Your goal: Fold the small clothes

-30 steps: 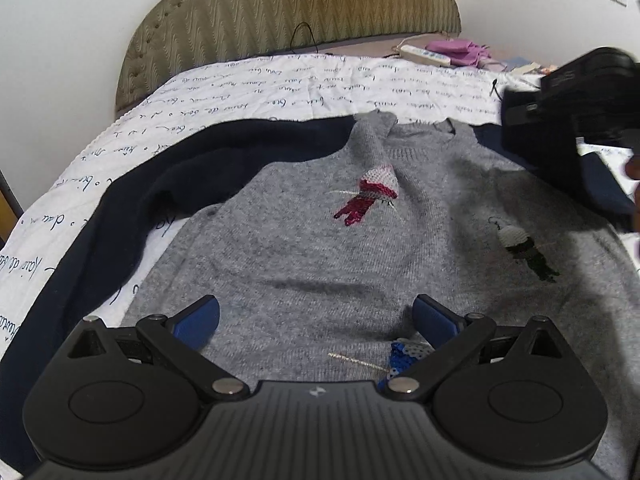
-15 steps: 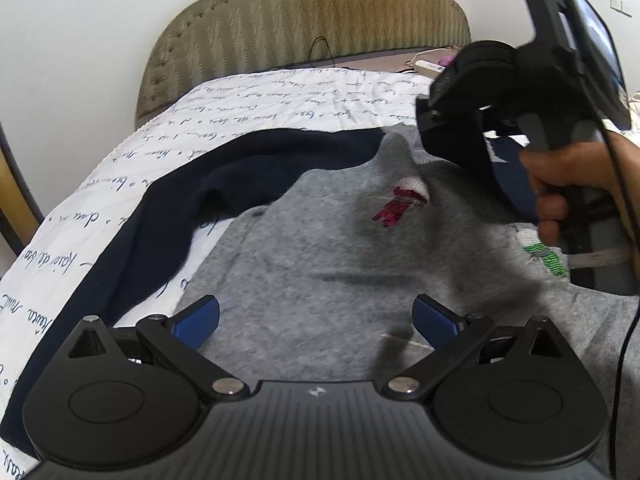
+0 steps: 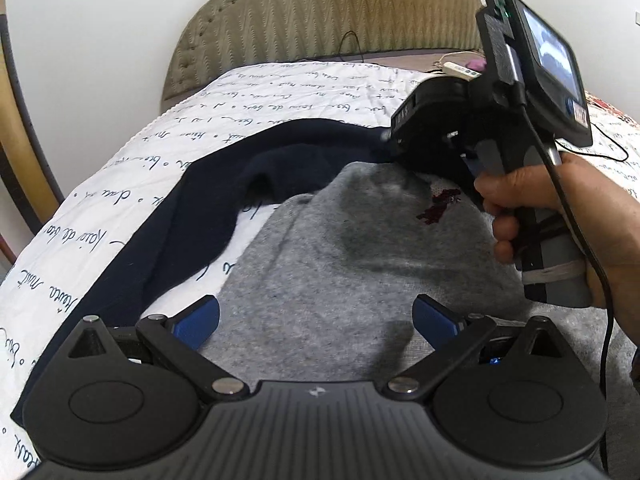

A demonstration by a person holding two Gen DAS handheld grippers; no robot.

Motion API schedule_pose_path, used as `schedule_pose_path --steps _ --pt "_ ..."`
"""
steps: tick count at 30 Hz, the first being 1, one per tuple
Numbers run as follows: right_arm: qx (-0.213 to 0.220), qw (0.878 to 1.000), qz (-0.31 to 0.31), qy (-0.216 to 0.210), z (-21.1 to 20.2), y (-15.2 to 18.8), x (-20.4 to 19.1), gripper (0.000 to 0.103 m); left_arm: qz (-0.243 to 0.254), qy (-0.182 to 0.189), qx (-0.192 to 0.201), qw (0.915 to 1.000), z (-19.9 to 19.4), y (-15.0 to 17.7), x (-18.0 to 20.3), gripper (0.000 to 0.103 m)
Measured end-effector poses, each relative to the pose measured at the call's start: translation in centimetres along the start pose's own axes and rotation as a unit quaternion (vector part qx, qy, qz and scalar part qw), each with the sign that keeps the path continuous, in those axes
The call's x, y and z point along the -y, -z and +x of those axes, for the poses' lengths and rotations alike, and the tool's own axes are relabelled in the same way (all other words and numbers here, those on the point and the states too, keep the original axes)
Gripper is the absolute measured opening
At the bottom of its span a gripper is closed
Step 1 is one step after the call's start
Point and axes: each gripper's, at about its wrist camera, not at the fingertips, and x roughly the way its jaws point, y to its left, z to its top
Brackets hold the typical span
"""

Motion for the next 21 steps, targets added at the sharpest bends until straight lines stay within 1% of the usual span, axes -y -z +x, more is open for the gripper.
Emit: schedule_pose_path --steps 1,2,3,5,7,9,11,12,14,15,17,19,21 --pt "-0.004 1.0 0.008 -0.014 -0.1 0.0 0.3 0.038 -0.002 -0.001 0.001 1.0 -0.2 0.0 -0.1 0.103" --pt "-0.001 0.999 0.02 -0.034 -0.5 0.0 0.6 0.049 -0.003 -0.001 0.003 1.0 -0.4 -0.1 -0.3 0.103" --pt "0.002 0.998 0.032 -0.057 -1.0 0.0 0.9 0.051 -0.005 -0.002 0.005 1.0 -0.6 -0.1 -0.4 0.103" --pt "0.003 0.994 0.051 -0.099 -1.9 0.0 1.4 0.051 -0.014 -0.002 0.005 0.9999 -0.7 -0.1 -0.7 0.103" --pt "0.001 0.99 0.07 -0.125 -2.4 0.2 1.7 0.051 -0.03 0.006 -0.003 0.9995 -0.7 -0.1 -1.0 0.103" --pt "-0.014 0.987 0.09 -0.131 -2.1 0.4 2.1 0.051 -0.049 0.019 -0.019 0.9984 -0.6 0.0 -1.5 0.103" --pt "-0.044 0.989 0.092 -0.112 -1.2 0.7 2.2 0.051 -0.073 0.033 -0.028 0.9964 -0.7 0.2 -2.0 0.103" --pt "-0.052 0.989 0.089 -0.104 -0.9 1.0 2.2 0.051 -0.088 0.038 -0.03 0.995 -0.9 0.4 -2.2 0.103" --pt "-0.035 0.988 0.094 -0.115 -1.7 1.3 2.2 0.051 -0.109 0.046 -0.028 0.9926 -1.4 1.0 -2.6 0.103" --pt "-0.024 0.988 0.09 -0.125 -2.4 1.3 1.9 0.05 -0.117 0.047 -0.026 0.9916 -1.8 1.3 -2.8 0.103" --pt "0.001 0.99 0.043 -0.138 -3.9 1.6 0.6 0.05 -0.129 0.045 -0.027 0.9903 -2.2 1.7 -3.2 0.103" --pt "0.016 0.991 -0.033 -0.128 -5.3 2.1 -1.5 0.052 -0.137 0.045 -0.03 0.9892 -2.7 2.0 -3.7 0.103" --pt "0.023 0.987 -0.106 -0.117 -6.4 3.0 -3.5 0.057 -0.147 0.035 -0.031 0.988 -3.4 2.6 -4.6 0.103"
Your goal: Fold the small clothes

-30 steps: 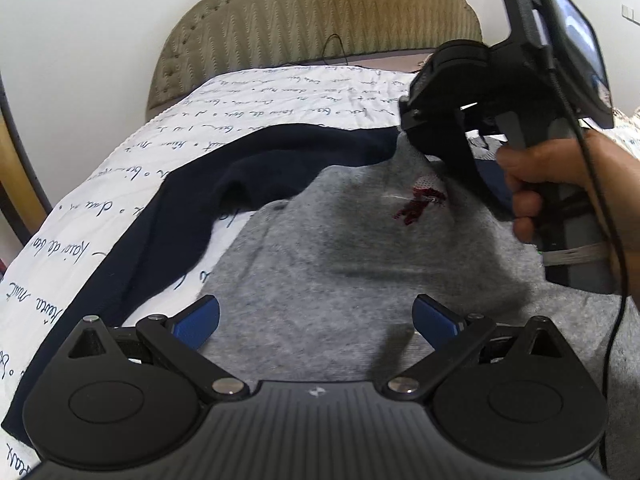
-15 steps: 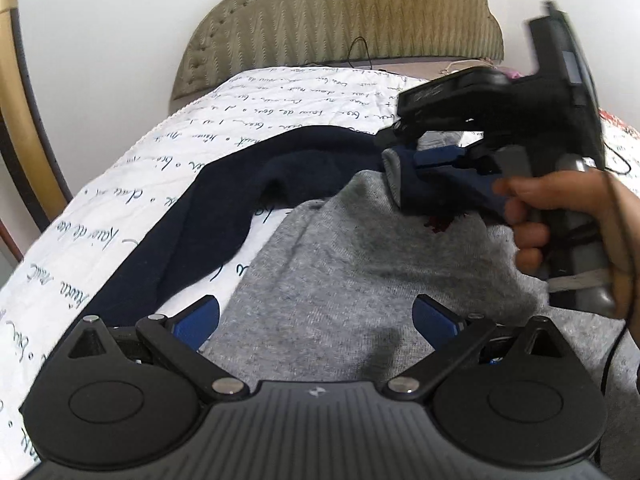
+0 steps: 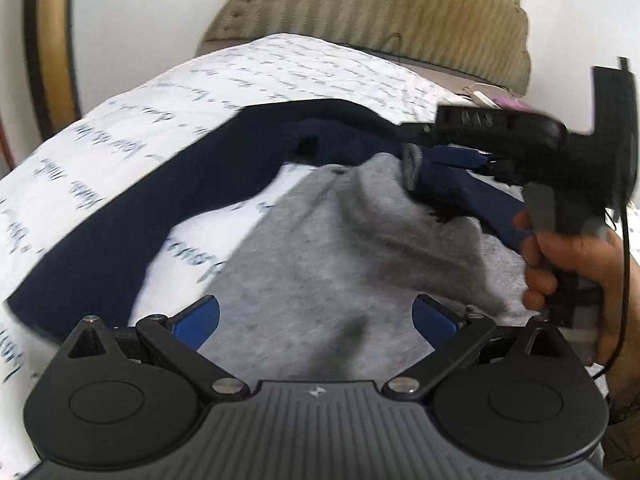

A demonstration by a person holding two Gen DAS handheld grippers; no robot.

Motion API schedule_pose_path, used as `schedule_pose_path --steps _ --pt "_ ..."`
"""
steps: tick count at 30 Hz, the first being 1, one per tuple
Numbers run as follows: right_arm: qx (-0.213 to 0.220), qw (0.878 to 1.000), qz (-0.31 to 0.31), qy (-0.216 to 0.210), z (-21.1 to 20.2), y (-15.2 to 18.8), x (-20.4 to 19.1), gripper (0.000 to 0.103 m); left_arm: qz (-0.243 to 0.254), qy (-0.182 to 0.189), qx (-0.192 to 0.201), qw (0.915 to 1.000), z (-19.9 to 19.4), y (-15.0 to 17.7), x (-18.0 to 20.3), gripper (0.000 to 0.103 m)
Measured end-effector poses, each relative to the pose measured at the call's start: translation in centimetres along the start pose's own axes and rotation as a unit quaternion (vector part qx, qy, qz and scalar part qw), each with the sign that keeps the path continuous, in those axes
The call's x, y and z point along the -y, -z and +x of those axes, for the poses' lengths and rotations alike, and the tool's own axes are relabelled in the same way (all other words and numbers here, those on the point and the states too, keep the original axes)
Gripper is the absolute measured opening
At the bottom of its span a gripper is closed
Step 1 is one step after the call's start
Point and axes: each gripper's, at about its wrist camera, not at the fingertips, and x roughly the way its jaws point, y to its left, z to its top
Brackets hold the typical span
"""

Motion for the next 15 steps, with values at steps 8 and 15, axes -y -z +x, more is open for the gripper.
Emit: schedule_pose_path --steps 8,15 --pt "0.011 0.988 -0.151 -0.013 -1.7 1.8 -5.9 0.058 -0.086 -0.059 0.013 0.9944 -3.2 1.0 -5.9 0.103" --pt "-0.003 0.979 -0.201 -0.028 -2.1 3.1 -8.9 0.066 -0.032 -0.116 0.004 0.9927 -3.7 1.5 -7.6 0.103"
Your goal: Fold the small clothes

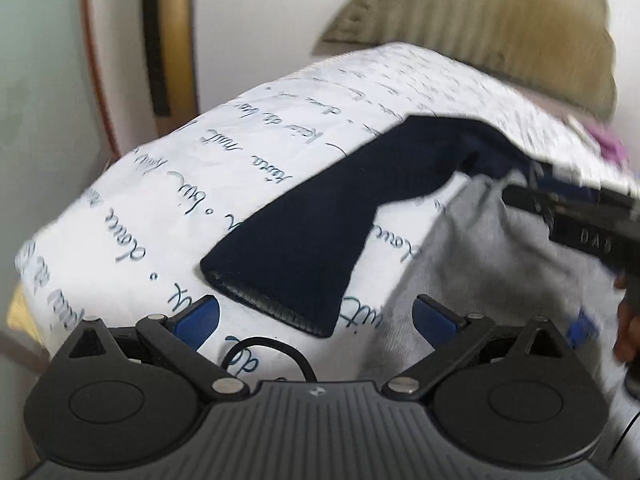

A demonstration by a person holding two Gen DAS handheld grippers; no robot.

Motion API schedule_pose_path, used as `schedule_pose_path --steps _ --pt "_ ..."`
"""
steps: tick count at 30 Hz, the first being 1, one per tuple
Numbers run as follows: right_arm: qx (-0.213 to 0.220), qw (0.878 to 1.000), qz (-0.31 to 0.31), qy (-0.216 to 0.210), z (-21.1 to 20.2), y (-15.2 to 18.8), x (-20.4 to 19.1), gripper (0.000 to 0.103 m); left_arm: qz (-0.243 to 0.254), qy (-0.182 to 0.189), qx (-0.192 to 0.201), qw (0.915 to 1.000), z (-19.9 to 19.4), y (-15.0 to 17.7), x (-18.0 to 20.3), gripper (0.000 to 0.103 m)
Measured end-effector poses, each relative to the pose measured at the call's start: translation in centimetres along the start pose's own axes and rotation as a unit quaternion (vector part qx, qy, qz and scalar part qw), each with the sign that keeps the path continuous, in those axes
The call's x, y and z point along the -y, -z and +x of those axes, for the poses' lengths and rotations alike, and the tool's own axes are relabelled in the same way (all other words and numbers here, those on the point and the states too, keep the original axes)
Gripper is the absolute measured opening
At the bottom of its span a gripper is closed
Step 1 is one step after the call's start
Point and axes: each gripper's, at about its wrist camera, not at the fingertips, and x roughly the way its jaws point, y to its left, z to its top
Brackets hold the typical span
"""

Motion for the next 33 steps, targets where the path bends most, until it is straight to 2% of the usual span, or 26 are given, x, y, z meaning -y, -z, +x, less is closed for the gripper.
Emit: schedule_pose_path --steps 1,3,5,6,7,9,13,15,18,21,24,26,28,29,30,31,33 --pt "0.0 1.0 -0.001 -0.001 -0.2 0.0 -0.3 0.066 0.023 -0.004 0.006 0.9997 -0.1 0.0 0.5 0.103" --pt "-0.003 1.0 0.002 -0.012 -0.3 0.0 -0.8 0.066 0.093 -0.051 0.031 0.9939 -0.1 0.3 1.8 0.103" --pt "-0.007 1.0 0.007 -0.024 -0.5 0.1 -1.1 0.066 0.154 -0.105 0.062 0.9804 -0.2 0.9 2.5 0.103" --pt "-0.008 1.0 0.007 -0.027 -0.4 0.2 -1.3 0.066 0.167 -0.126 0.076 0.9749 -0.4 1.0 2.5 0.103" --pt "-0.009 0.999 0.003 -0.031 -0.4 0.3 -1.6 0.066 0.168 -0.146 0.087 0.9711 -0.6 0.9 2.2 0.103" --pt "-0.019 0.999 -0.013 -0.044 0.1 0.6 -2.3 0.066 0.147 -0.168 0.096 0.97 -0.7 0.5 0.8 0.103" --pt "-0.045 0.995 -0.046 -0.082 1.3 0.7 -5.0 0.066 0.096 -0.212 0.081 0.969 -0.2 -0.9 -2.7 0.103" --pt "-0.073 0.988 -0.031 -0.135 2.2 0.5 -5.9 0.066 0.072 -0.223 0.095 0.9675 -1.0 -1.4 -4.2 0.103" --pt "-0.109 0.968 0.032 -0.225 4.0 0.3 -6.4 0.066 0.045 -0.232 0.11 0.9653 -2.2 -2.1 -6.0 0.103" --pt "-0.137 0.953 0.071 -0.261 6.2 0.0 -7.1 0.068 0.028 -0.231 0.115 0.9658 -2.8 -2.2 -7.2 0.103" --pt "-0.161 0.933 0.11 -0.302 8.2 -1.0 -7.9 0.068 0.016 -0.234 0.12 0.9647 -3.3 -2.0 -8.0 0.103" --pt "-0.155 0.918 0.157 -0.33 9.1 -2.6 -7.9 0.067 0.011 -0.241 0.123 0.9626 -3.6 -1.8 -8.5 0.103" --pt "-0.119 0.892 0.225 -0.373 9.5 -4.9 -7.4 0.066 -0.003 -0.244 0.12 0.9624 -3.7 -1.6 -9.3 0.103" --pt "-0.097 0.88 0.249 -0.392 9.4 -5.9 -7.2 0.072 -0.008 -0.241 0.116 0.9634 -3.7 -1.6 -9.5 0.103" --pt "-0.078 0.874 0.26 -0.403 9.3 -6.8 -7.1 0.08 -0.013 -0.234 0.108 0.9661 -3.5 -1.5 -9.7 0.103" --pt "-0.063 0.877 0.257 -0.401 9.0 -7.5 -7.1 0.083 -0.014 -0.227 0.103 0.9683 -3.4 -1.5 -9.8 0.103" --pt "-0.047 0.903 0.237 -0.356 8.2 -8.2 -7.1 0.085 -0.01 -0.209 0.096 0.9731 -3.2 -1.4 -9.6 0.103"
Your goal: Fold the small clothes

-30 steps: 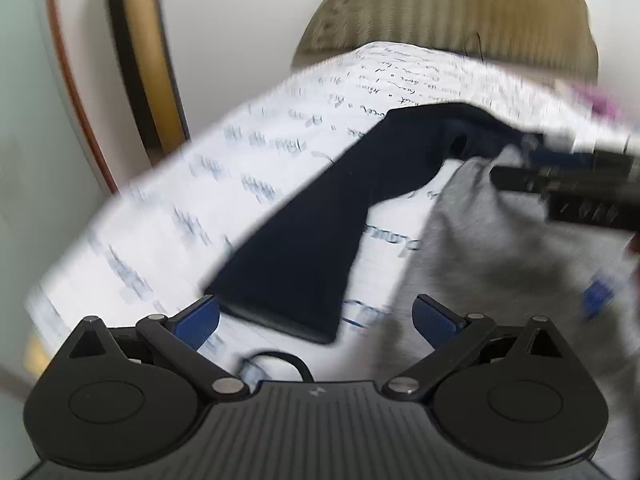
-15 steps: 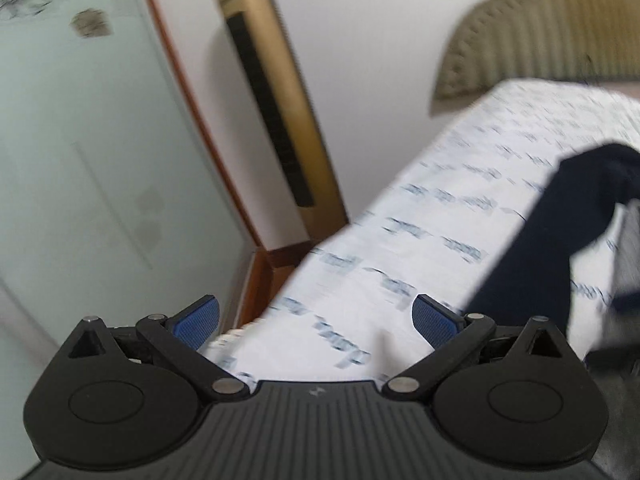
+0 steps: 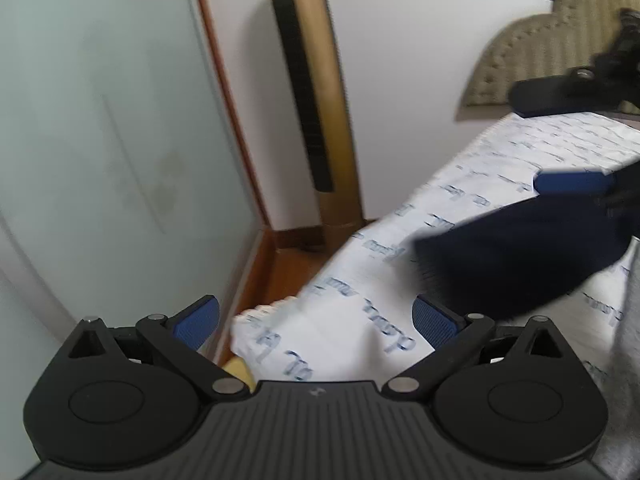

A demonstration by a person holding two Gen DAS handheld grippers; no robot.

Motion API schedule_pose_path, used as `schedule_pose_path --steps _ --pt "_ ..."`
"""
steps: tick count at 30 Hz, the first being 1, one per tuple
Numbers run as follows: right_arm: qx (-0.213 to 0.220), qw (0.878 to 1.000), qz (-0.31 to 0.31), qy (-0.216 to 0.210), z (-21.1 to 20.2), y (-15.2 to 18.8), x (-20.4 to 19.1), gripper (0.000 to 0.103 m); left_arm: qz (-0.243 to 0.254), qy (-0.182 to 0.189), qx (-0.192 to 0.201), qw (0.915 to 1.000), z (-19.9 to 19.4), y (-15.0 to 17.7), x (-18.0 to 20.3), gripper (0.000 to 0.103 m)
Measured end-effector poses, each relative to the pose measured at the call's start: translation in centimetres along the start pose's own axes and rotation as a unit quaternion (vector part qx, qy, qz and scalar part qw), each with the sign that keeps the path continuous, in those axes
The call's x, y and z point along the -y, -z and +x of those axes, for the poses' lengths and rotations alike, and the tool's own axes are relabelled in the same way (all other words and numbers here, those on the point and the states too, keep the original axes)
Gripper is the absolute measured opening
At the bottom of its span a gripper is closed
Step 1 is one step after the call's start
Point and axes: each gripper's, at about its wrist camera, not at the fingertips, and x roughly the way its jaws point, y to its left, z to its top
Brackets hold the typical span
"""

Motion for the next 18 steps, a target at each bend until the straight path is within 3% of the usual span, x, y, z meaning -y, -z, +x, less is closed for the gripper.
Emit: schedule_pose_path --steps 3,5,7,9,10,11,13,15,18 --pt "0.015 0.998 -0.04 0.056 -1.5 0.9 -0.1 0.083 0.006 0.018 0.0 0.9998 0.0 0.2 0.5 0.103" --pt "0.016 0.986 -0.103 0.132 -1.8 2.0 -0.5 0.083 0.002 0.013 0.0 0.9999 0.2 0.2 0.8 0.103" --pt "-0.001 0.952 -0.212 0.221 -1.3 4.0 -1.8 0.083 -0.011 0.007 0.002 0.9999 0.4 0.0 0.5 0.103" --pt "-0.028 0.903 -0.327 0.277 0.0 6.8 -3.0 0.083 -0.037 0.009 -0.005 0.9993 0.8 -0.3 -0.4 0.103" --pt "-0.04 0.882 -0.374 0.284 0.8 8.1 -3.7 0.084 -0.052 0.017 -0.012 0.9984 1.0 -0.5 -1.0 0.103" --pt "-0.05 0.865 -0.413 0.281 1.6 9.4 -4.3 0.078 -0.069 0.032 -0.023 0.9968 1.2 -0.8 -1.5 0.103" --pt "-0.062 0.837 -0.471 0.272 3.0 11.6 -5.4 0.076 -0.114 0.076 -0.045 0.9896 1.9 -1.3 -2.5 0.103" --pt "-0.065 0.811 -0.512 0.274 4.6 13.1 -6.3 0.07 -0.169 0.126 -0.06 0.9756 2.5 -1.5 -3.6 0.103" --pt "-0.077 0.785 -0.55 0.274 6.8 14.6 -6.4 0.061 -0.234 0.173 -0.074 0.954 3.4 -1.7 -4.5 0.103"
